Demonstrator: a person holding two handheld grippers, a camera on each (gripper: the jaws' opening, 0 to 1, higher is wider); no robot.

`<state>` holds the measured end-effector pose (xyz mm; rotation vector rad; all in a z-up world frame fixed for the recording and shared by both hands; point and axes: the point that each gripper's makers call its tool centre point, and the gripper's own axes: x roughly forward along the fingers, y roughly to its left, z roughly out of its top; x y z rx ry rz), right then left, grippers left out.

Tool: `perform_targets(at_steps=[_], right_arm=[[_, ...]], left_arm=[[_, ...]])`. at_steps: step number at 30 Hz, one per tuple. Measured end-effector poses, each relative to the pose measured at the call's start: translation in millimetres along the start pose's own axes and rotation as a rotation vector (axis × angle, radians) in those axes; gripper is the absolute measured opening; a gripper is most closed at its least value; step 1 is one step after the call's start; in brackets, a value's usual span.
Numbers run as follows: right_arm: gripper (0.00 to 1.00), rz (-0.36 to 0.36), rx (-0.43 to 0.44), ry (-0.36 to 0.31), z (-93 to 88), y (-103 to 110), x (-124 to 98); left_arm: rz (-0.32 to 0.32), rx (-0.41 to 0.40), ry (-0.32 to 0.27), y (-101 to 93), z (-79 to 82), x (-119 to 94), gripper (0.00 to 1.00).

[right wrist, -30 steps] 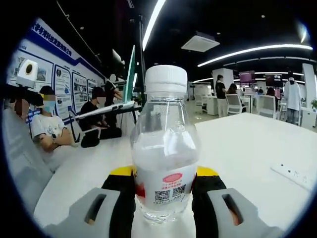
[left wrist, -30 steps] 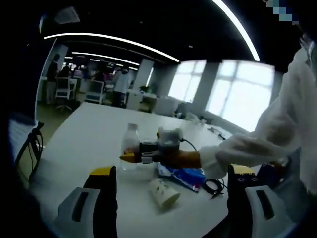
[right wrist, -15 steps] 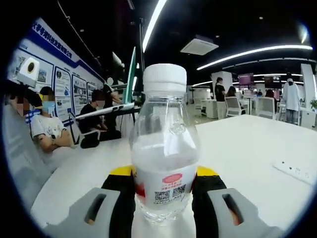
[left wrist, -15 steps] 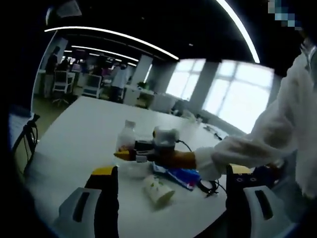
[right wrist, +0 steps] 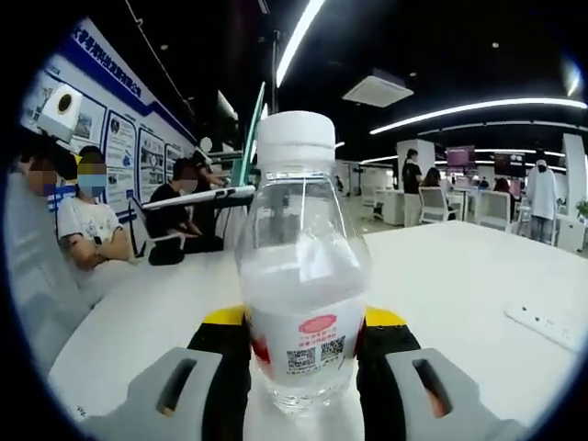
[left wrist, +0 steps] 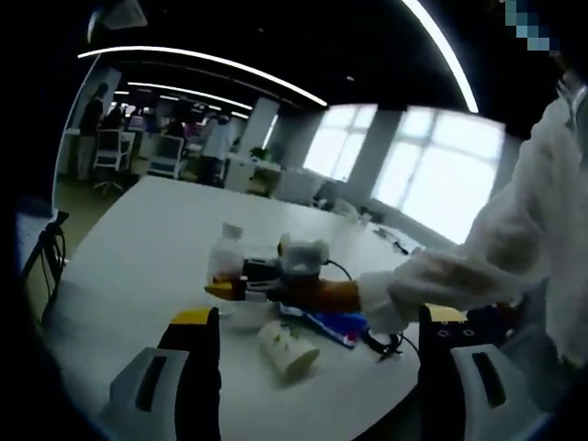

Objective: Arrange the tabletop items into an orderly group along one side of the table until the central work area is clear of visible clutter.

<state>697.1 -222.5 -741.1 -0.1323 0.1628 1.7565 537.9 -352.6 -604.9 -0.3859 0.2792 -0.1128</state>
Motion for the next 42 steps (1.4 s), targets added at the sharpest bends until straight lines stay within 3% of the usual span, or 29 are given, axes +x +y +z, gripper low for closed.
perform_targets(at_steps=[26,29,33,36,40,42], right_arm=[[0.42,-0.066,0.04,0.006,1.8,-4.2,0.4],[0.48,-0.089,0.048,0.025,1.3,-8.4,1.0],[0.69,-0.135,0.09,-0.032,15.2,-25.2,1.6],[0.81,-0.136,0.05,-0.01,22.9,-25.4,-3.6],[0.83,-0.126,0.04,-0.017,38.8,-22.0,-20.5],[0.84,-0.129,0.035,-0.02,44.9,-20.7,-27.8]], left_arm=[[0.011,0.003,0.013,3.3,-1.9,-0.1,0.84],[0.018,-0.002,0.02,5.4,-3.8,-1.1,0.84],[0.029,-0.019,0.01,8.4,-2.0,-4.1,0.84],[0.041,-0.024,-0.008,12.4,1.7,-6.1,0.85],[0.079,0.045,0.014,19.6,-0.4,-5.1,0.96],[0.093,0.085,0.039,20.5,-3.8,-5.4,0.97]])
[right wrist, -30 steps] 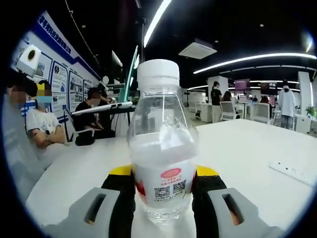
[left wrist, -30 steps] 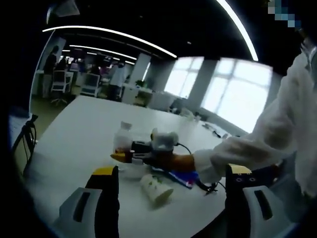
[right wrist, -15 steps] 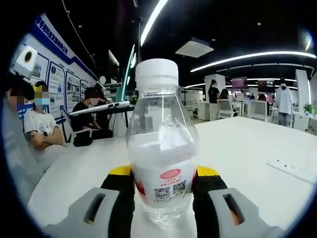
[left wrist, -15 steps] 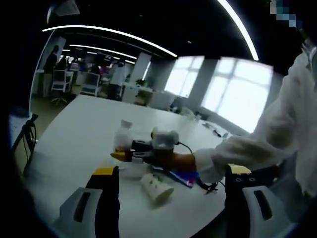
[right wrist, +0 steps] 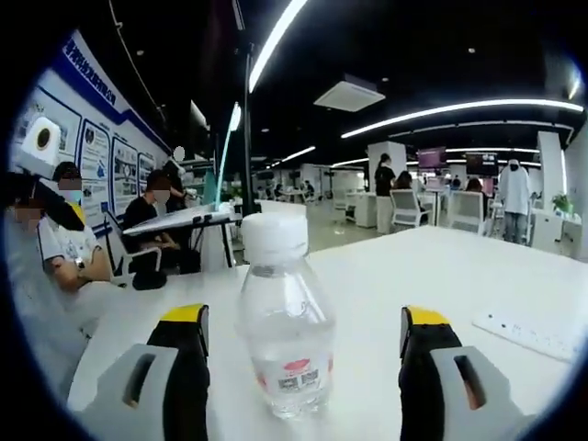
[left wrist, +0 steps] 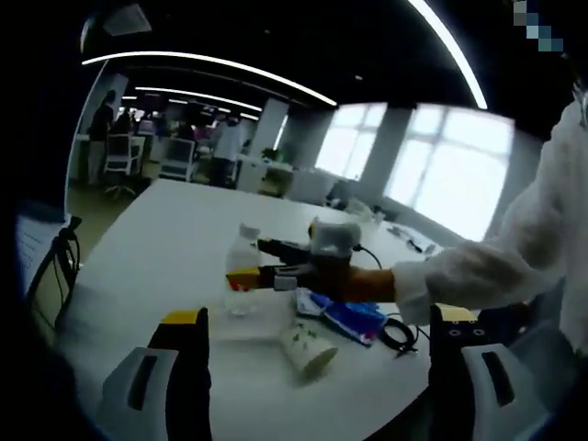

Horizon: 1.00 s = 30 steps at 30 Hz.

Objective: Arrange the tabletop items into an orderly group along one side of the table until the central work area is clear of visible clutter.

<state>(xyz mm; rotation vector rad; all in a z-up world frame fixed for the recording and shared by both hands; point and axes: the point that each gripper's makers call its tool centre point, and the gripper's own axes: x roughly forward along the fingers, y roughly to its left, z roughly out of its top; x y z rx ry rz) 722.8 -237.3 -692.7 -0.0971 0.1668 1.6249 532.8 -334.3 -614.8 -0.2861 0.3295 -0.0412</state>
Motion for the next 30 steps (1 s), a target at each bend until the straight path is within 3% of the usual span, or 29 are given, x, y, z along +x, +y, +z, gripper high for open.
perform_targets(at_steps=[10,14,21,26,30], right_arm=[[0.84,-0.011,-0.016,0.022,16.8,9.2,-31.0],[0.82,-0.025,-0.025,0.057,17.1,12.3,-37.6],[0.82,-0.036,-0.037,0.06,25.8,19.2,-49.6],[0.8,-0.056,-0.03,0.071,28.7,19.6,-60.9],[0.8,-0.049,-0.046,0.09,29.4,21.4,-69.4]], left_arm=[[-0.011,0.003,0.007,-4.6,-0.5,-0.4,0.97],[-0.001,0.006,0.013,-4.0,-0.5,-2.4,0.97],[-0.006,0.01,0.017,-5.6,1.4,-1.8,0.97],[0.027,0.075,0.095,2.1,-12.4,-0.2,0.97],[0.012,0.049,0.082,-1.8,-10.1,-0.8,0.97]])
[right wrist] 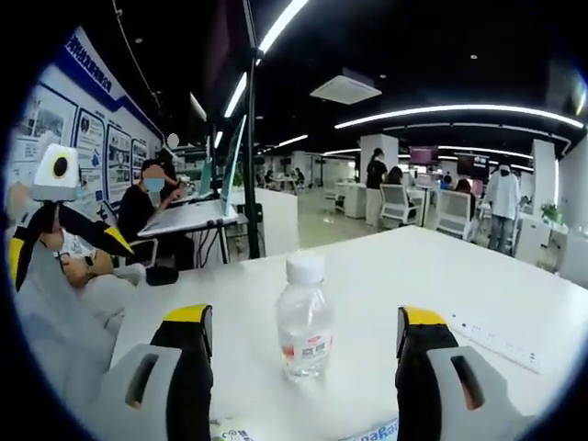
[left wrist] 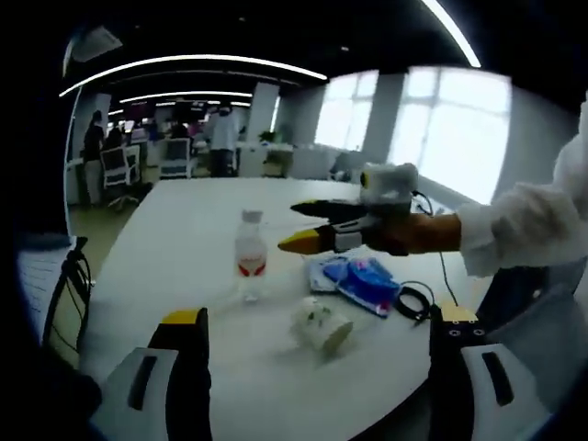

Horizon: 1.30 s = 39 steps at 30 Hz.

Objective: Arrange the tabletop items into an orderly group along one side of the table until the central work area is clear of visible clutter.

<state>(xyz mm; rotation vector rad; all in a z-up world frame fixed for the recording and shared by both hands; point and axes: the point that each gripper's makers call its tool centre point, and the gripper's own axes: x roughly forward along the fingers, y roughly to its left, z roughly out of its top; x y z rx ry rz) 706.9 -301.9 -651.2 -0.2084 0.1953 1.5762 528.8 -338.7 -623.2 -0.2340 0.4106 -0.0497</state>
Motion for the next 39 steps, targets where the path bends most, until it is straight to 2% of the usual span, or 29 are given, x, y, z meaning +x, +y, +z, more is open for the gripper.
perform_targets(at_steps=[4,8,14,24,31,39], right_arm=[[0.79,0.0,-0.008,0.015,-4.3,0.7,-13.6],[0.78,-0.016,0.004,0.028,-12.8,-0.2,-25.5],[0.78,-0.04,0.028,0.026,-18.5,0.3,-41.7],[0.78,-0.008,0.021,0.053,-34.0,16.8,-73.1],[0.78,-0.009,0.03,0.049,-35.2,25.7,-86.5],[0.77,-0.012,0.034,0.052,-33.1,25.4,-92.5]], left_arm=[[-0.007,-0.004,-0.003,-1.2,0.9,-0.5,0.96],[0.014,0.005,0.035,4.4,-7.3,-0.4,0.97],[0.015,-0.027,0.02,6.7,-4.9,-1.9,0.97],[-0.01,0.007,0.066,-3.1,-13.6,1.0,0.97],[-0.018,0.01,0.086,-3.8,-18.0,2.1,0.96],[-0.02,0.0,0.088,-4.5,-19.1,2.4,0.95]])
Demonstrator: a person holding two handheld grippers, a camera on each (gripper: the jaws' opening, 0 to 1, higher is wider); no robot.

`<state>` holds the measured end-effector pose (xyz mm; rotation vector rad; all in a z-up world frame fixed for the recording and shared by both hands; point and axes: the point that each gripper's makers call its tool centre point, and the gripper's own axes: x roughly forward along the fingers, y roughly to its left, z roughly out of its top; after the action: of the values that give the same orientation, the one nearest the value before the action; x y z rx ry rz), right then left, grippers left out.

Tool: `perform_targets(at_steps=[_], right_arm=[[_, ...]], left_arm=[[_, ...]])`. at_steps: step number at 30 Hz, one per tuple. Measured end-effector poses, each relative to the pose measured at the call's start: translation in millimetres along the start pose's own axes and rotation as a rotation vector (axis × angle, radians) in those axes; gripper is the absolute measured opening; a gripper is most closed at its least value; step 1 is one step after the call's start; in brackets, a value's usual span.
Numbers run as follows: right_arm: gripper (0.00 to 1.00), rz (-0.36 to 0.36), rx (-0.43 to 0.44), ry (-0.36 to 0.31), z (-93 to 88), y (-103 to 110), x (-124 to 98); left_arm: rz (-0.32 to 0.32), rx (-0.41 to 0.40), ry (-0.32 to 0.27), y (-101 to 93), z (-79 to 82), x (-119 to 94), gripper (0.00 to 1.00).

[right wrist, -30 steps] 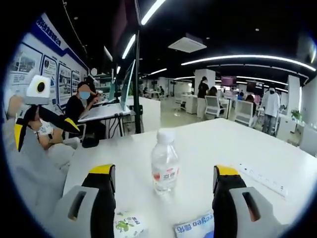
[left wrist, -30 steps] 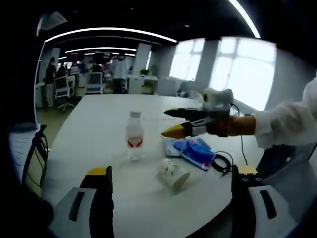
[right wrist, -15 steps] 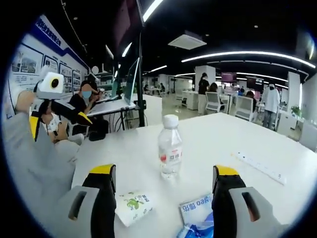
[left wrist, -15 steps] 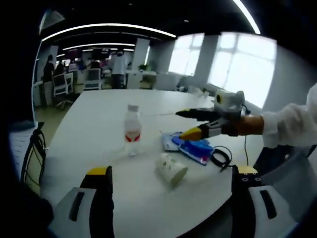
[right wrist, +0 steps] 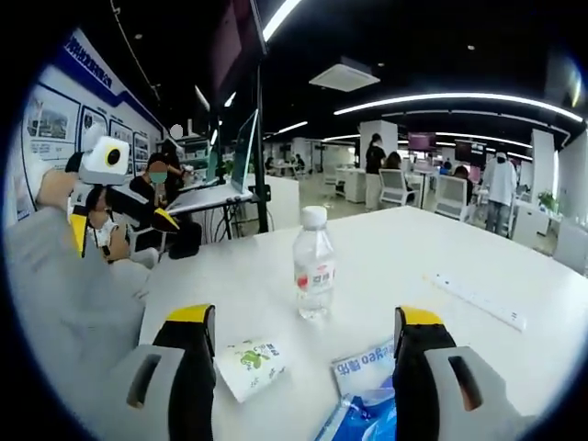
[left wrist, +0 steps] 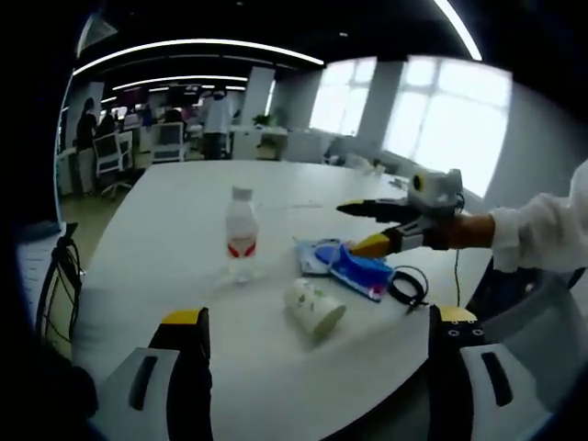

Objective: Arrange the tabletop items into an orderly group along one side of the table until the central work area is clear of visible clutter.

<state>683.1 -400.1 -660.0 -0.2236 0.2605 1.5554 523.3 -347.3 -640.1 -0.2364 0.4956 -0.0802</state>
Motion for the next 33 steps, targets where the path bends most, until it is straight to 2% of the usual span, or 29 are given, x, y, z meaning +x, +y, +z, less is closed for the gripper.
perform_targets(at_steps=[4,8,11,17,24,29,33], right_arm=[[0.77,0.013,0.002,-0.011,3.5,6.0,0.7],[0.77,0.04,-0.032,0.007,-0.4,15.6,4.0],[0.76,0.051,-0.035,0.01,-6.2,18.3,6.6],[0.75,0.078,-0.047,0.037,-21.6,32.1,7.9],[0.75,0.083,-0.027,0.052,-37.2,36.4,8.9],[0.72,0.076,-0.08,0.062,-45.5,38.9,10.3],[0.71,0.086,-0.088,0.076,-52.7,44.7,12.3]], left_arm=[[0.0,-0.011,-0.008,0.3,1.2,-0.2,0.95],[0.002,-0.022,-0.007,1.3,0.9,0.1,0.95],[-0.008,-0.05,-0.015,2.6,2.1,0.3,0.95],[0.003,-0.039,0.002,3.4,-1.8,0.0,0.94],[0.001,-0.039,0.007,2.8,-3.2,-0.1,0.93],[0.0,-0.028,0.015,2.4,-4.3,0.8,0.92],[0.002,-0.027,0.013,2.6,-4.4,-0.2,0.92]])
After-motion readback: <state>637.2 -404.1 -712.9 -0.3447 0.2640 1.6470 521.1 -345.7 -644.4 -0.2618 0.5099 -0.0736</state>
